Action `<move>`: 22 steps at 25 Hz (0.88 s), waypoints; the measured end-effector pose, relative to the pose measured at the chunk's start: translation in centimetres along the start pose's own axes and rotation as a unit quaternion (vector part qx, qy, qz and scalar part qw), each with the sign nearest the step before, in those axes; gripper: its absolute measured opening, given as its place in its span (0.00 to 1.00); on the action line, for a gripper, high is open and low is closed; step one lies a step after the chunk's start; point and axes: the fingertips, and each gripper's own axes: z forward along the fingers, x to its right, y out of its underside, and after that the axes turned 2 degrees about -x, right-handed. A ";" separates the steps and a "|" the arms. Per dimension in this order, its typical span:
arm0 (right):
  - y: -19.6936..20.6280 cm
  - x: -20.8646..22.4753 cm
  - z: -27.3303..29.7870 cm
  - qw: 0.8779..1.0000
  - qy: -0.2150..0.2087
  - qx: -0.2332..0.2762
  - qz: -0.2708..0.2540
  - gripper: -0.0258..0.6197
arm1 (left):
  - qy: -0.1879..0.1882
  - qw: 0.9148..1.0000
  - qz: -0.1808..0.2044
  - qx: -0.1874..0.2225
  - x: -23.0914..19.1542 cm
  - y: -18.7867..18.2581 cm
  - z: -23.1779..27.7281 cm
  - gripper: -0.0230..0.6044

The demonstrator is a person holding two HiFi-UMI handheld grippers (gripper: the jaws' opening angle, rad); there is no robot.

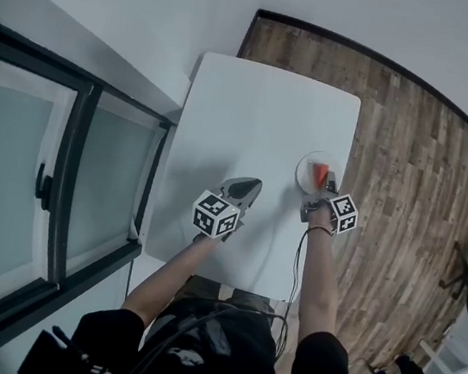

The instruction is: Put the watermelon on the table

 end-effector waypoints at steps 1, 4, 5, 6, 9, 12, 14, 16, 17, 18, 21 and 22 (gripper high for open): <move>-0.1 -0.3 0.2 0.998 0.020 -0.013 -0.050 0.09 | 0.000 1.000 -0.002 -0.002 0.1 0.1 -0.2 0.04; -0.4 -0.2 0.3 0.970 0.095 -0.060 -0.214 0.17 | 0.010 1.000 -0.018 -0.005 0.8 0.4 -0.6 0.04; -0.7 0.1 0.2 0.953 0.123 -0.072 -0.268 0.23 | 0.015 1.000 -0.024 -0.004 1.1 0.4 -0.7 0.04; -1.0 0.5 -0.1 0.933 0.149 -0.081 -0.318 0.29 | 0.019 0.999 -0.027 -0.003 1.4 0.4 -0.9 0.04; -1.9 1.3 -1.7 0.884 0.192 -0.084 -0.418 0.29 | 0.027 0.999 -0.021 -0.002 2.5 0.3 -1.4 0.04; -1.3 0.8 -4.6 0.871 0.150 -0.057 -0.465 0.29 | 0.041 0.999 -0.010 -0.001 3.7 0.2 -2.2 0.04; 0.8 0.8 -7.6 0.873 0.111 -0.058 -0.472 0.26 | 0.053 0.999 -0.005 -0.011 4.6 0.7 -3.1 0.04; 3.4 1.4 -11.9 0.884 0.090 -0.066 -0.454 0.17 | 0.064 0.997 0.007 -0.032 5.8 1.9 -4.2 0.04; 4.8 1.6 -14.3 0.890 0.078 -0.071 -0.443 0.17 | 0.068 0.997 0.016 -0.044 6.5 2.5 -4.8 0.04; 6.3 1.5 -16.6 0.893 0.062 -0.074 -0.439 0.17 | 0.070 0.996 0.028 -0.053 7.1 3.0 -5.5 0.04; 9.7 -0.9 -23.5 0.887 0.038 -0.073 -0.455 0.13 | 0.069 0.993 0.073 -0.061 8.9 3.5 -7.5 0.04; 10.4 -1.9 -25.4 0.887 0.034 -0.070 -0.455 0.11 | 0.070 0.992 0.089 -0.057 9.6 3.3 -8.1 0.04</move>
